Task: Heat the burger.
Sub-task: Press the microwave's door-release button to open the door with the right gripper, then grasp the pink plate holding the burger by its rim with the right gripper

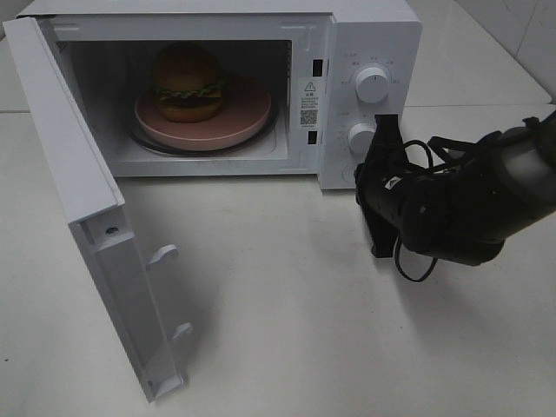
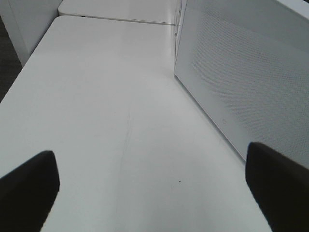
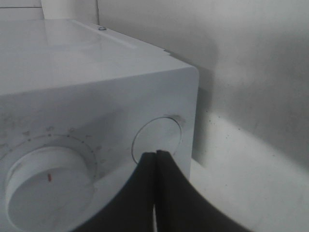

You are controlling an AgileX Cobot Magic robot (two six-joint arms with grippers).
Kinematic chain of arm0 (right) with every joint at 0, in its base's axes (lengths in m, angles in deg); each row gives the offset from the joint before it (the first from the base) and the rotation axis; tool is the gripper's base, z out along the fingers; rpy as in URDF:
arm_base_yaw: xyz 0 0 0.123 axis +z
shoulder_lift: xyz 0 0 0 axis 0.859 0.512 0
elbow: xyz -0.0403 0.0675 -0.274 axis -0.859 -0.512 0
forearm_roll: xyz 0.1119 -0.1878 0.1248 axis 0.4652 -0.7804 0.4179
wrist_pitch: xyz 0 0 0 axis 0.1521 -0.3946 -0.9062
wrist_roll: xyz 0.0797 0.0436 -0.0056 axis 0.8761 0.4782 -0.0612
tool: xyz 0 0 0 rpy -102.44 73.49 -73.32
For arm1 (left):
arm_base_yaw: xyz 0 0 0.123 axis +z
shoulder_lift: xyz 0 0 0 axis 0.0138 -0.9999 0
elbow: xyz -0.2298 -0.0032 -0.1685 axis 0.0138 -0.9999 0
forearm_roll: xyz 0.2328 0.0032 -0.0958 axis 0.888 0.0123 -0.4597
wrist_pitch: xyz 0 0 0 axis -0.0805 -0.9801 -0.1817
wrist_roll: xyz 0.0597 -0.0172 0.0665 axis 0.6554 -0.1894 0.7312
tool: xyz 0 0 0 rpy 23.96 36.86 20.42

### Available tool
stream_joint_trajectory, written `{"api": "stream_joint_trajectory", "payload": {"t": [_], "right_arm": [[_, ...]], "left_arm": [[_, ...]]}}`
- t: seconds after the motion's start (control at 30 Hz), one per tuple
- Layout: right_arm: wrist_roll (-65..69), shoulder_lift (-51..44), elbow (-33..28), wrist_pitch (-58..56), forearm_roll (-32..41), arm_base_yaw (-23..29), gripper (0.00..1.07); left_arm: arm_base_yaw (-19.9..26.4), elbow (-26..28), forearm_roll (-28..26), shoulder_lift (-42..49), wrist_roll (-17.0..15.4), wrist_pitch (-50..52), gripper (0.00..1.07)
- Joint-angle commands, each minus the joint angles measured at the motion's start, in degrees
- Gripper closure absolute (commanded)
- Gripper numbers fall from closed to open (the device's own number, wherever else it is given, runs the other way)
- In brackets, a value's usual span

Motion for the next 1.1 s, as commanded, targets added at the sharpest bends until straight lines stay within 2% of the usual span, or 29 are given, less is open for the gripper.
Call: {"api": "stream_joint_trajectory", "payload": {"t": [0.03,0.17,0.37,0.43,0.53,0.7,0.97,1.03,1.1], "right_arm": [[-0.06,-1.66,-0.69,0.0,-1.26,0.17,1.07],[-1.2,-7.28,-5.16,-2.18,-2.06,0.17,1.07],[-4.3,-11.23,-7.62,-4.93,-2.29,0.17,1.07],[-9.28,-14.61,-8.82,-9.63,-2.98,0.17,1.07],[-10.43,-15.07,-8.82,-11.0,-3.44,0.17,1.07],[-20.86,-19.42,-8.82,-20.28,-6.93,0.17,1.07],[-32.54,-22.8,-8.71,-26.53,-7.1,0.11,1.07],[-41.31,-24.75,-8.31,-32.95,-7.1,0.0,1.07],[-43.54,-24.98,-7.91,-34.89,-7.1,0.0,1.07]], "left_arm": [[0.06,-0.17,0.11,1.26,0.11,0.34,0.07],[0.06,-0.17,0.11,1.26,0.11,0.34,0.07],[0.06,-0.17,0.11,1.26,0.11,0.34,0.07],[0.06,-0.17,0.11,1.26,0.11,0.34,0.07],[0.06,-0.17,0.11,1.26,0.11,0.34,0.07],[0.06,-0.17,0.11,1.26,0.11,0.34,0.07],[0.06,-0.17,0.11,1.26,0.11,0.34,0.07],[0.06,-0.17,0.11,1.26,0.11,0.34,0.07],[0.06,-0.17,0.11,1.26,0.11,0.34,0.07]]}}
